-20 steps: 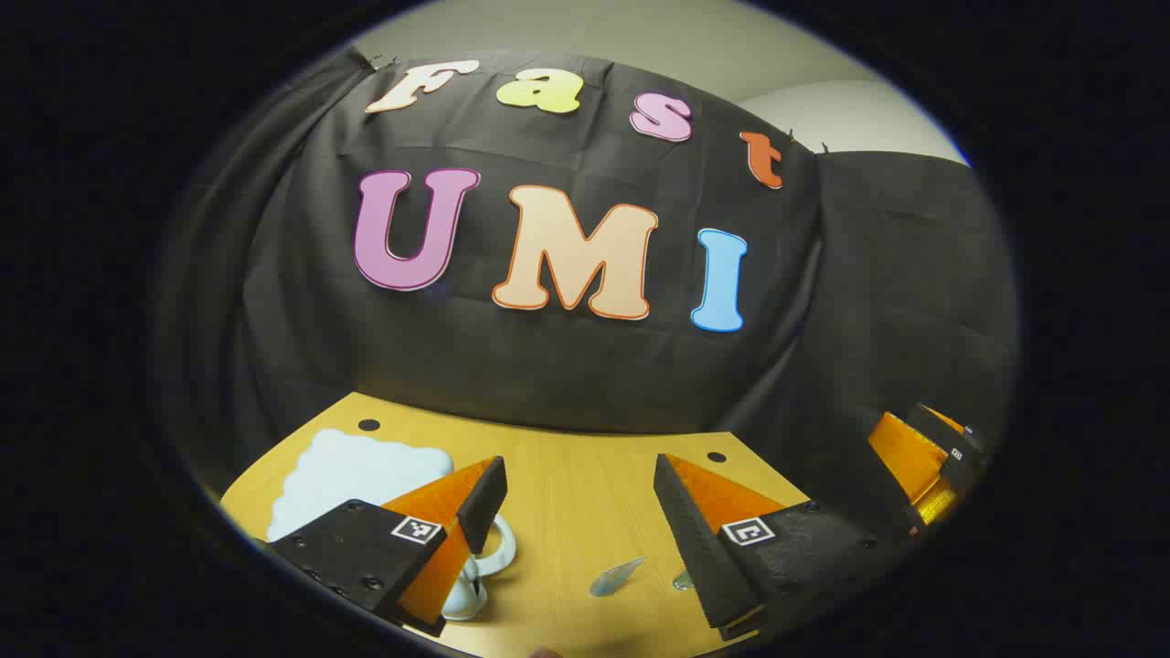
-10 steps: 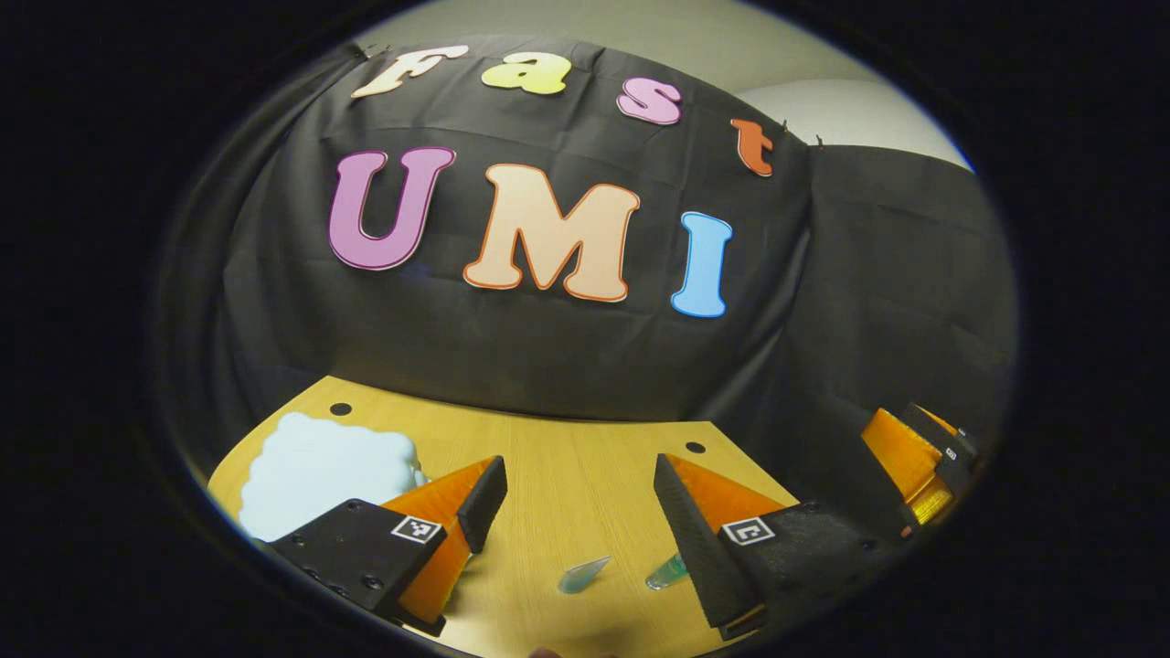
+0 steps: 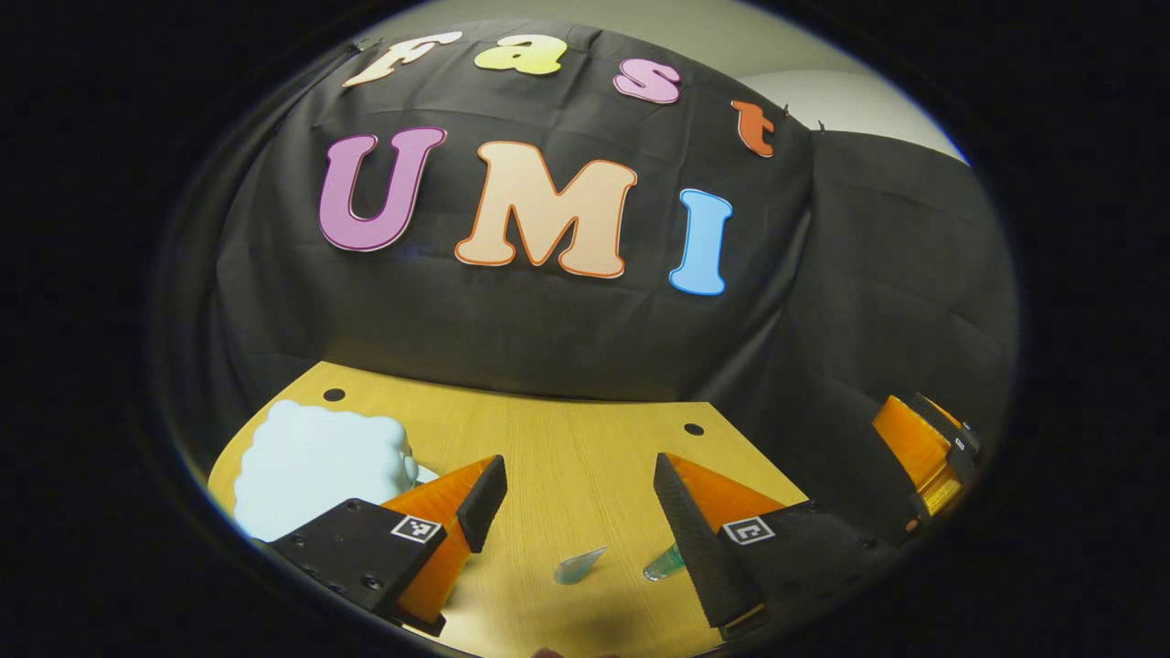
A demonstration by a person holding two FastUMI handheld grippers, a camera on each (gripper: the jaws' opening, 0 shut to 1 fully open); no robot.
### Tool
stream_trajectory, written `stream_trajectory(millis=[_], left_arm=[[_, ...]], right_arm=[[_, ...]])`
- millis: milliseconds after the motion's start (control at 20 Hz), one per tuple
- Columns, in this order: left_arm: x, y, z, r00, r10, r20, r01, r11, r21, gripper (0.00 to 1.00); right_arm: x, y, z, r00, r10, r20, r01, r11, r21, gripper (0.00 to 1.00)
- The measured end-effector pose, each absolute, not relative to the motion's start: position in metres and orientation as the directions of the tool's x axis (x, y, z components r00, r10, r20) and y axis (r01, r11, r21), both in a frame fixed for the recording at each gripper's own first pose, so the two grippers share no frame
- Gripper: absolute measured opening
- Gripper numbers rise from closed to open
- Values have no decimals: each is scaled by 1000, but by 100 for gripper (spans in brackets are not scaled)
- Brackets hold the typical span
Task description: First open the suitcase, pack the skin care products into it, and then close the suitcase.
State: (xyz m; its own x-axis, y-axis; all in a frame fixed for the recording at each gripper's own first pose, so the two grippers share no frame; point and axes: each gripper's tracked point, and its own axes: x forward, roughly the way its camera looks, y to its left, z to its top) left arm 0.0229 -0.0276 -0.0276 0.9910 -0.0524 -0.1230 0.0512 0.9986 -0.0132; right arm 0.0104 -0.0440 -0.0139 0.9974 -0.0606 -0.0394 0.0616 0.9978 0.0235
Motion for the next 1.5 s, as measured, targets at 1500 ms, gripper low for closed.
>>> stream_trajectory(millis=[1500], left_arm=[[111, 87, -148, 726, 109, -679, -268, 954, -135, 94]], right_arm=[[13, -27, -94, 964, 100, -245, -59, 984, 168, 100]])
